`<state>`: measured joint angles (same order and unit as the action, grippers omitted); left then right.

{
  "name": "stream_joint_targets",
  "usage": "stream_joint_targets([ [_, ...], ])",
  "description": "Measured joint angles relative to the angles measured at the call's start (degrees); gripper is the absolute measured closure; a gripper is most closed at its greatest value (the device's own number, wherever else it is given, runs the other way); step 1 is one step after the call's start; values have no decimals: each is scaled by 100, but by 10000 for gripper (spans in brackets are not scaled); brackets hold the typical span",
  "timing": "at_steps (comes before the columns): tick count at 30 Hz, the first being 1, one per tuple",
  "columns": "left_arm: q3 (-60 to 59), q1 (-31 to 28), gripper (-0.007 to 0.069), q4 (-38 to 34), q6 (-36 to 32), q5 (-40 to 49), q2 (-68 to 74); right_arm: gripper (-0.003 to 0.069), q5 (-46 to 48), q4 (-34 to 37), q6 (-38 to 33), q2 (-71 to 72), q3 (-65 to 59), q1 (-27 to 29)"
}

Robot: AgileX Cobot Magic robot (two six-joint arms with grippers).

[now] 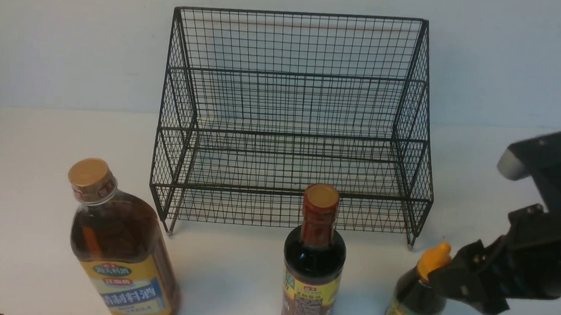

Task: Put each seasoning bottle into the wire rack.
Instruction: Use the right arm to grab the condiment bottle closest to it

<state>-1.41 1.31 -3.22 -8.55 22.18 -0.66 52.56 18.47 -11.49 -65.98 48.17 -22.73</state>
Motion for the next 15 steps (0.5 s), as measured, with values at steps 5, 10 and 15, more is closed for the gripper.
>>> stream_joint_targets([
  [5, 0, 0, 633, 0, 0, 0, 0, 145, -346, -107, 187, -280, 0, -80],
  [10, 0, 0, 633, 0, 0, 0, 0, 146, -500, -129, 241, -716, 4, -96],
  [15, 0, 0, 633, 0, 0, 0, 0, 214, -501, -130, 242, -939, 6, -96],
])
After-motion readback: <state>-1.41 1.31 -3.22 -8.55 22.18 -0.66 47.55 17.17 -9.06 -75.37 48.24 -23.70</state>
